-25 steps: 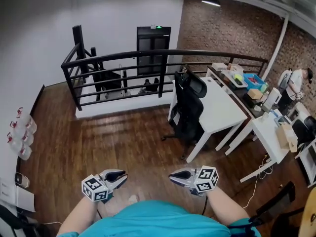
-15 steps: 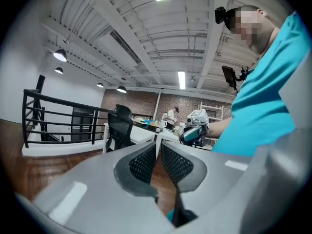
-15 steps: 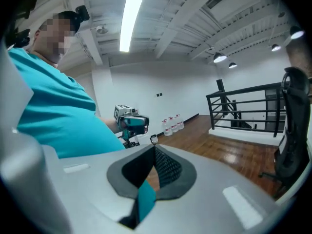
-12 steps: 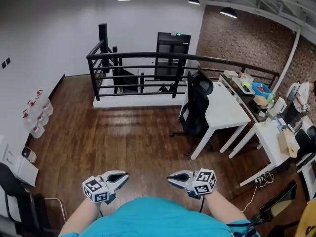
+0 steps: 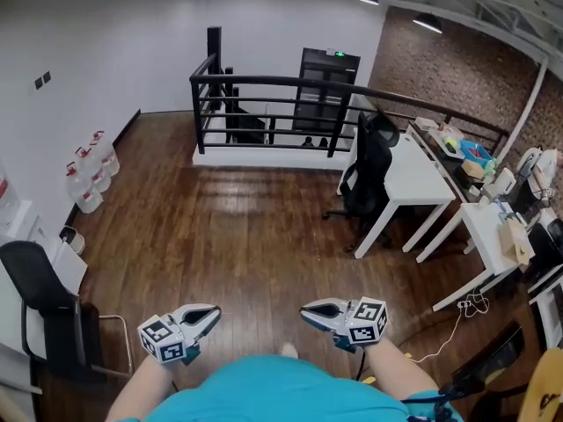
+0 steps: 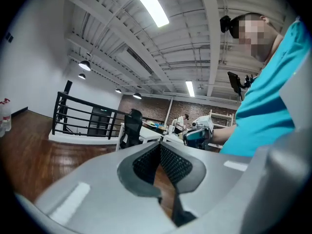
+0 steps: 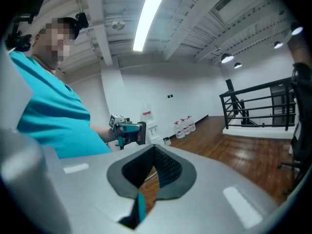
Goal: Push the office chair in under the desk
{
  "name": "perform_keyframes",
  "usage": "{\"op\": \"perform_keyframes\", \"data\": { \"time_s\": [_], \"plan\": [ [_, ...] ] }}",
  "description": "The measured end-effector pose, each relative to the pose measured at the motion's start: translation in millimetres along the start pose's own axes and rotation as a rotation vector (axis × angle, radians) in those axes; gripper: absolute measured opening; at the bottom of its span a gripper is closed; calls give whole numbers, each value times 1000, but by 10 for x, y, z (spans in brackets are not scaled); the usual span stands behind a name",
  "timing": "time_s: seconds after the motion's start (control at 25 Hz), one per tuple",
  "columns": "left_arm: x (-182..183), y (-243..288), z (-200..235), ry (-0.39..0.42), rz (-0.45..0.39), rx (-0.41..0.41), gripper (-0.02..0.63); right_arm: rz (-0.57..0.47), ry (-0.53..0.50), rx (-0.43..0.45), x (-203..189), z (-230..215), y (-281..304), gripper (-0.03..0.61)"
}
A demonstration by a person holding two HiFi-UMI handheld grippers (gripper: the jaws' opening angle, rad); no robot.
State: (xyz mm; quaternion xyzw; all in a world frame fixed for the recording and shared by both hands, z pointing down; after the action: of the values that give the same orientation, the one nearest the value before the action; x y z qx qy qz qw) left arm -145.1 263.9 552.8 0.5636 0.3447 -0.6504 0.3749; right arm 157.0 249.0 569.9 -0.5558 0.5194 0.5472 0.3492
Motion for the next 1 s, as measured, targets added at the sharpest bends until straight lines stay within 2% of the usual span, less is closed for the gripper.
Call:
{"op": "perform_keyframes", "data": {
  "time_s": [0.16, 0.28, 0.48, 0.64, 0.76, 0.92, 1.0],
  "plan": [
    [28, -347, -414, 8, -6, -6, 27, 0, -26, -1, 101, 591, -33, 0],
    [-72, -421, -799, 0, -20, -19, 26, -15, -26, -12, -21, 955, -229, 0],
    [-327, -131, -1586, 29, -22, -50, 26, -33, -66, -33, -314, 1376, -928, 0],
    [-360, 116, -2209, 38, -23, -64, 26, -27, -70, -42, -473, 1768, -1464, 0],
    [-479, 263, -2745, 20, -33, -68, 27, -3, -84, -37, -666, 2125, -1854, 0],
    [-738, 470, -3408, -57, -35, -60, 27, 0, -76, -26, -1026, 2489, -2325, 0],
    [-759, 618, -3698, -54, -21, -67, 26, 0, -66, -23, -1123, 2571, -2534, 0]
  ]
}}
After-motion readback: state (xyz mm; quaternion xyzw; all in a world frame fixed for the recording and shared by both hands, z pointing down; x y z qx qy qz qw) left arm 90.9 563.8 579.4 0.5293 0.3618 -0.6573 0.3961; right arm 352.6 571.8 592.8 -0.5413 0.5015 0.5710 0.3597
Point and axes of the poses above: the fingertips, and each gripper's own axes: y forward along the fingers, z to its left, x out of its top, the point moved 6 cm from there along -y, backward along the fingers, and after that the axes turned 2 degrees about z, right-handed, at the moved point
